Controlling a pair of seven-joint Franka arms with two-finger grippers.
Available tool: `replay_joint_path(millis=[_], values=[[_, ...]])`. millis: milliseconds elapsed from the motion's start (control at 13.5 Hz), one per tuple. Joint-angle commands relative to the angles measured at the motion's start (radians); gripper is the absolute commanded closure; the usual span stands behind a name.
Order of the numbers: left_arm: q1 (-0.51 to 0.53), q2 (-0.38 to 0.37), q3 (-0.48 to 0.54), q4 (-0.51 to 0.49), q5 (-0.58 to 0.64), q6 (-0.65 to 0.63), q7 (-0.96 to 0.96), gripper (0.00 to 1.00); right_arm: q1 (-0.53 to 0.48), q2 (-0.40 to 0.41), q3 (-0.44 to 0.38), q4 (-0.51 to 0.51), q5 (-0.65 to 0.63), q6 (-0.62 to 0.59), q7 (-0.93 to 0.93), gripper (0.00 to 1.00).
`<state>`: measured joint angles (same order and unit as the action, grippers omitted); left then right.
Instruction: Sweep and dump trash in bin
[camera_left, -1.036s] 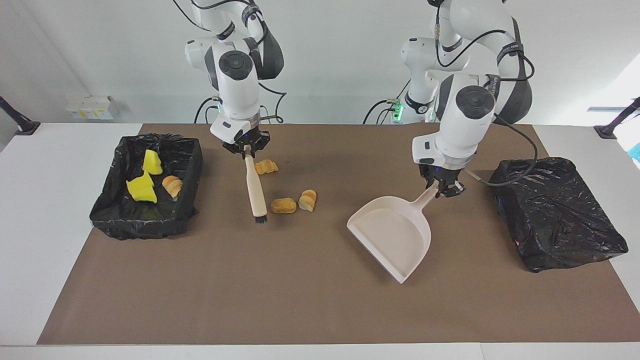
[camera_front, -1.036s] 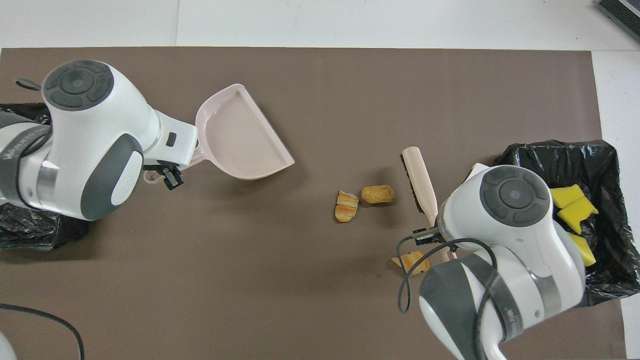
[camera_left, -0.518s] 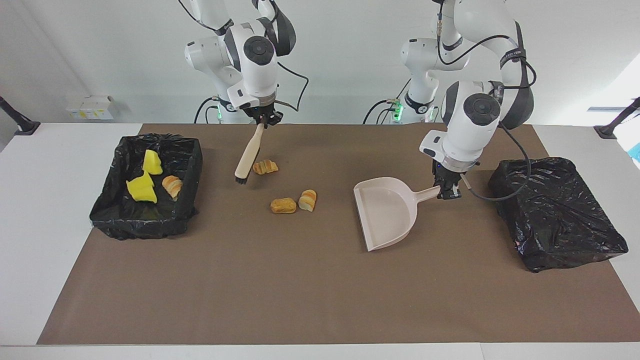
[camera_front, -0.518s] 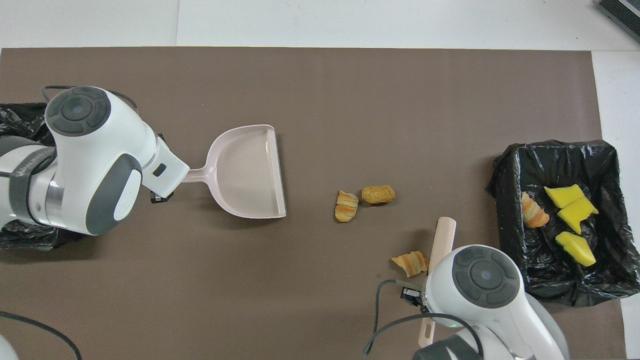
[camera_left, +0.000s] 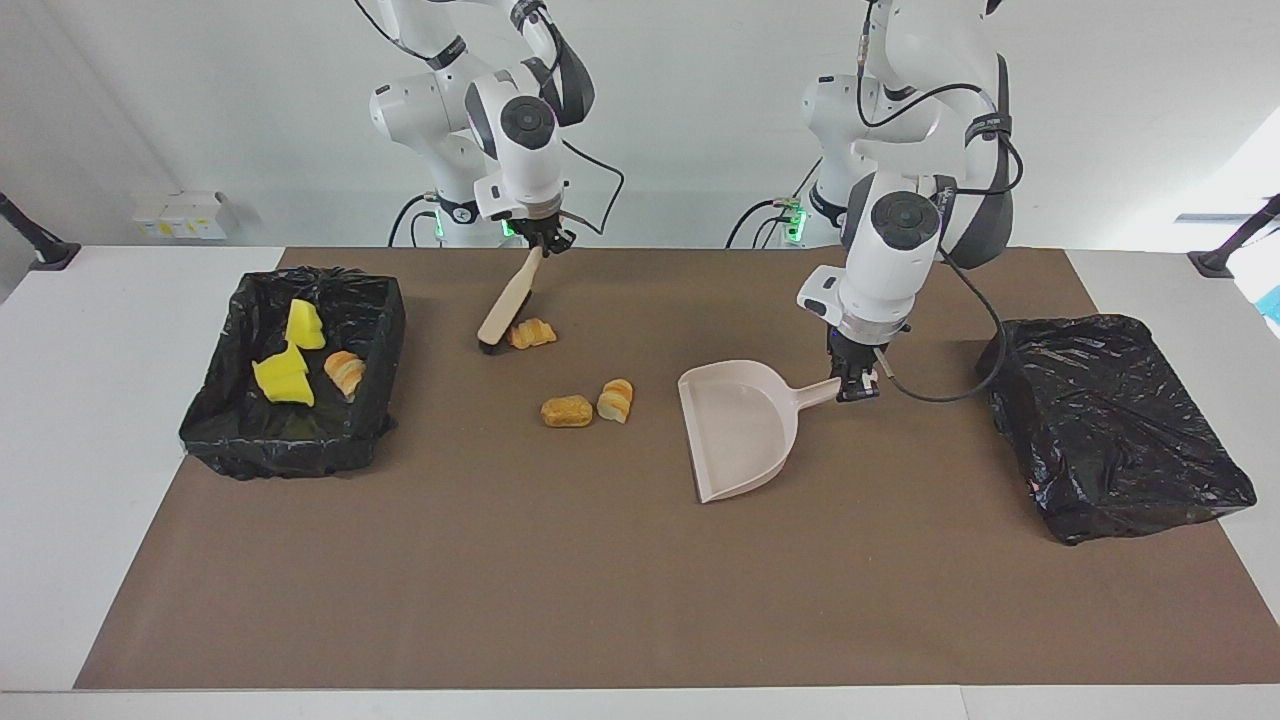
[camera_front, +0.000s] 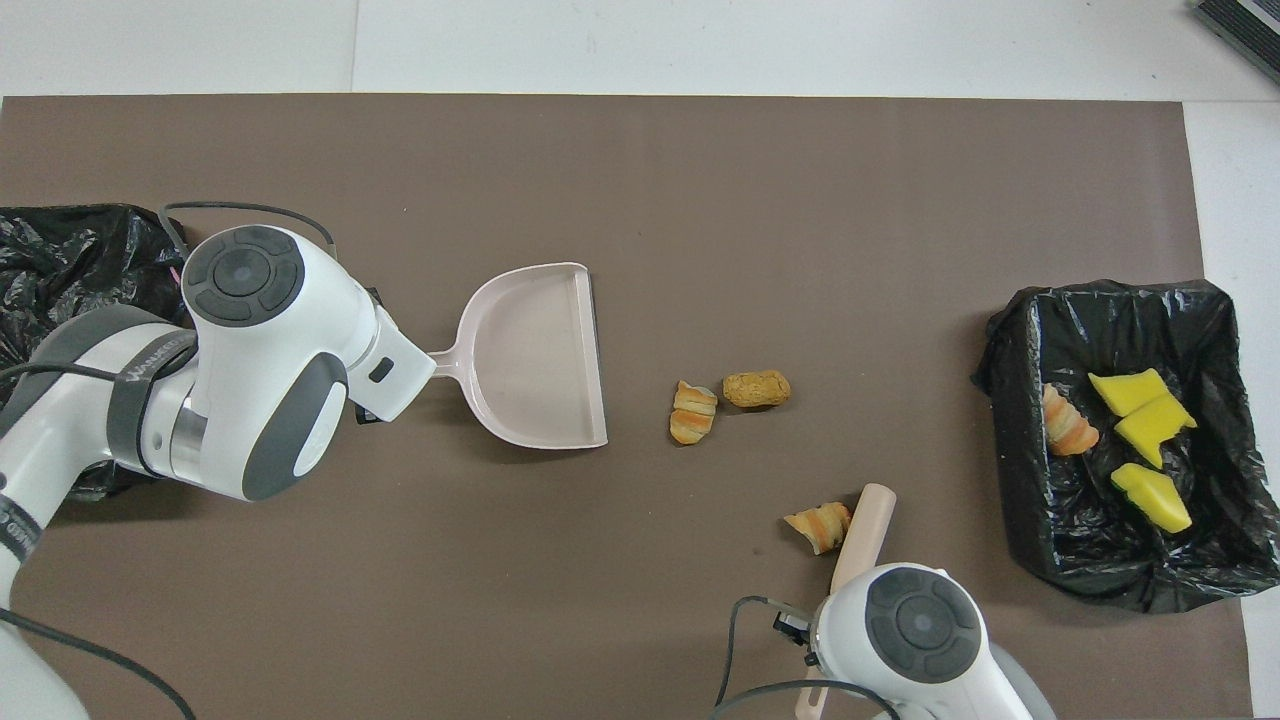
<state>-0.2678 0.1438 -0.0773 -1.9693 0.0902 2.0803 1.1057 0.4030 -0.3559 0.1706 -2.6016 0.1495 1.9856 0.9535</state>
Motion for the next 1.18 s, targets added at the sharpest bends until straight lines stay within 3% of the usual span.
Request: replay_joint_path(millis=[0,370,666,888,1110], values=[[-0.008,-0.032,0.010,-0.043,0.009,0.032,-0.018,1.00,0.000,0.150,0.000,0.053,0.022,0.152,0.005,1.00],[-0.031,-0.035,0.005,-0.066,-0.013,0.018,-0.010,1.00,-0.016,0.325,-0.003,0.274,0.010,0.168,-0.064,1.00],[-0.067,-0.044,0.004,-0.080,-0.043,0.014,-0.018,1.00,-0.018,0.411,-0.002,0.435,0.009,0.128,-0.065,1.00],[-0.074,-0.049,0.004,-0.086,-0.046,0.015,-0.032,1.00,-0.015,0.414,-0.003,0.501,-0.024,0.038,-0.157,1.00],[-0.096,-0.050,0.004,-0.089,-0.072,0.017,-0.072,1.00,-0.051,0.374,-0.010,0.491,-0.033,-0.028,-0.333,1.00]])
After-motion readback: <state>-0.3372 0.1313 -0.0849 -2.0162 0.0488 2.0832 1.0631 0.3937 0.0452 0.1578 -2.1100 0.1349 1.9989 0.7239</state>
